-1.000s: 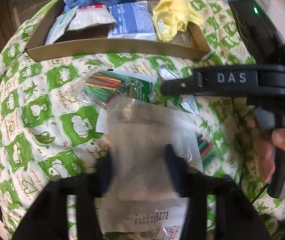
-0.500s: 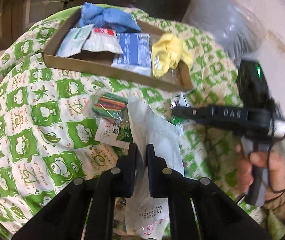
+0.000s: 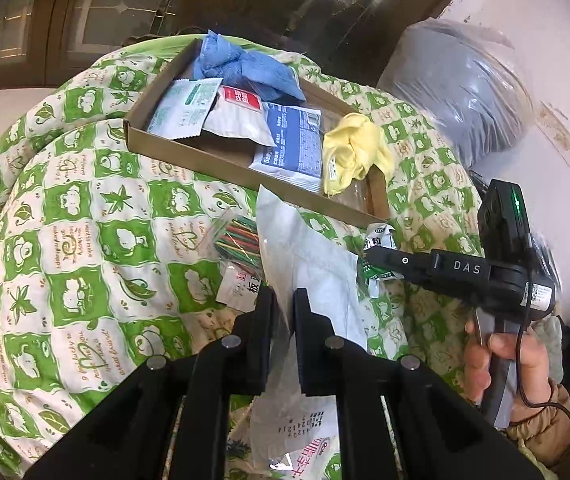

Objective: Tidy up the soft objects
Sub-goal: 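Carry the pad bag in the left tool while the right tool carries the sachet to the tray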

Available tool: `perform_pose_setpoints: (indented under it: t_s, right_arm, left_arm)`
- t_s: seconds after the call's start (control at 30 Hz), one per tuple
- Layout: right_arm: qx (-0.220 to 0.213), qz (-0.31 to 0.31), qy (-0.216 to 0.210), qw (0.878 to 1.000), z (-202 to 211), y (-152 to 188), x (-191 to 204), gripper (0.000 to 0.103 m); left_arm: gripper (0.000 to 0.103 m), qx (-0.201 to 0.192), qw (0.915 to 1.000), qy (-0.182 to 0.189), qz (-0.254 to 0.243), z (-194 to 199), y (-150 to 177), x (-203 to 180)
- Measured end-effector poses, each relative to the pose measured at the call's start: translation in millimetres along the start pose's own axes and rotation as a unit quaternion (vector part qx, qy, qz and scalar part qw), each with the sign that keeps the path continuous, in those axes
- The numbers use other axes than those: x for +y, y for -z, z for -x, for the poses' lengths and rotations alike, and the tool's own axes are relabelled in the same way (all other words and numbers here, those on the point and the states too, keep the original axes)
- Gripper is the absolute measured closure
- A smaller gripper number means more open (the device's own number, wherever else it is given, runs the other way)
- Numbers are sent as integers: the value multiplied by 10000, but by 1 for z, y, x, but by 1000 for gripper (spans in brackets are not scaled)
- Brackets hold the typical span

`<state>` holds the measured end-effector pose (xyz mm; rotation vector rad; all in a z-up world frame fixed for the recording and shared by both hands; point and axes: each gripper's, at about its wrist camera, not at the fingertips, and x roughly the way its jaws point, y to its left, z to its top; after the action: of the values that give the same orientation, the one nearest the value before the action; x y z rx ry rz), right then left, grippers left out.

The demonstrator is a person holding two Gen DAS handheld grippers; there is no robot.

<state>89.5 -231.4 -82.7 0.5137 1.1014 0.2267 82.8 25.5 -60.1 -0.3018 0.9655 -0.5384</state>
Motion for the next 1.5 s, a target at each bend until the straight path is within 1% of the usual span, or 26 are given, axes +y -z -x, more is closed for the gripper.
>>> perform_pose_setpoints:
  t_s: [0.27, 0.97, 1.5]
  right_arm:
    - [-83, 5, 18, 10000, 5, -1, -2, 78]
    - [-166, 58, 42, 9998, 7, -2, 4, 78]
    - [-236, 1, 14, 9997, 10, -3, 2, 78]
  left_arm:
    - [95, -153, 9998, -6, 130, 8, -2, 6]
    - [94, -384, 9987, -111, 323, 16, -8, 10]
    - [94, -437, 9987, -73, 241, 10, -23, 1]
